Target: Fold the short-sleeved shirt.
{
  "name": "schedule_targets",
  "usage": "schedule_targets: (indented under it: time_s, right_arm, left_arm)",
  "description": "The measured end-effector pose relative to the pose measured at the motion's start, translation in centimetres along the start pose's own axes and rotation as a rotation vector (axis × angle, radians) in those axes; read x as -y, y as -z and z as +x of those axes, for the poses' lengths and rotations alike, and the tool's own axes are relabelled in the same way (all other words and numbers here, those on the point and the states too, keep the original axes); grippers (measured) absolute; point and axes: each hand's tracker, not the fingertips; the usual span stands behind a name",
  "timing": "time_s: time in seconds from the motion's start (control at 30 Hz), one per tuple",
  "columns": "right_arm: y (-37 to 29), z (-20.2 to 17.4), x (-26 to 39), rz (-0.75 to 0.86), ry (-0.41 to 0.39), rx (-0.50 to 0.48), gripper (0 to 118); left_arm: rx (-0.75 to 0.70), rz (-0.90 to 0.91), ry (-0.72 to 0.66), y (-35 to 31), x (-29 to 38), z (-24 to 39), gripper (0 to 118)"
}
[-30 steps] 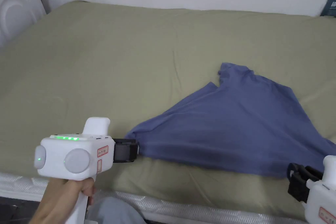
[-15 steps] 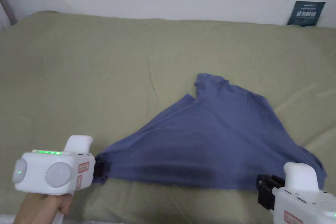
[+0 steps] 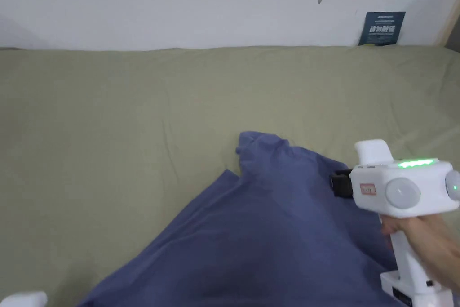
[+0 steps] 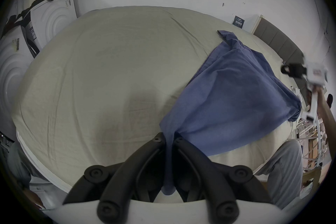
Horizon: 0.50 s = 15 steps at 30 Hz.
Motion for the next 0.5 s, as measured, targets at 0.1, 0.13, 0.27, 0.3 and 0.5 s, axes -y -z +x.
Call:
schedule_targets:
  time_s: [0.1,0.13,0.27,0.3,0.5]
  right_arm:
    - [5.3,0.6,-4.5,-0.07,-0.03,-0.022,112]
    - [7.0,0.7,-5.7,-0.09,-0.047,-0.019,112]
    - [12.2,-0.7,-8.7,-0.177,-0.129,-0.016,112]
    - [13.2,-1.2,-9.1,-0.201,-0.146,-0.019,112]
    - [15.9,-4.6,-8.7,-0.273,-0.26,-0.005,110]
  left_arm:
    - [0.004,-0.002,0.0,0.1,-0.3,-0.1,3]
    - [0.007,0.001,-0.005,0.2,-0.1,-0.6,3]
    - [0.006,0.004,-0.014,0.1,-0.3,-0.7,3]
    - [0.007,-0.002,-0.012,0.2,-0.3,-0.3,3]
    - [0.008,-0.012,0.0,0.3,-0.4,-0.4,3]
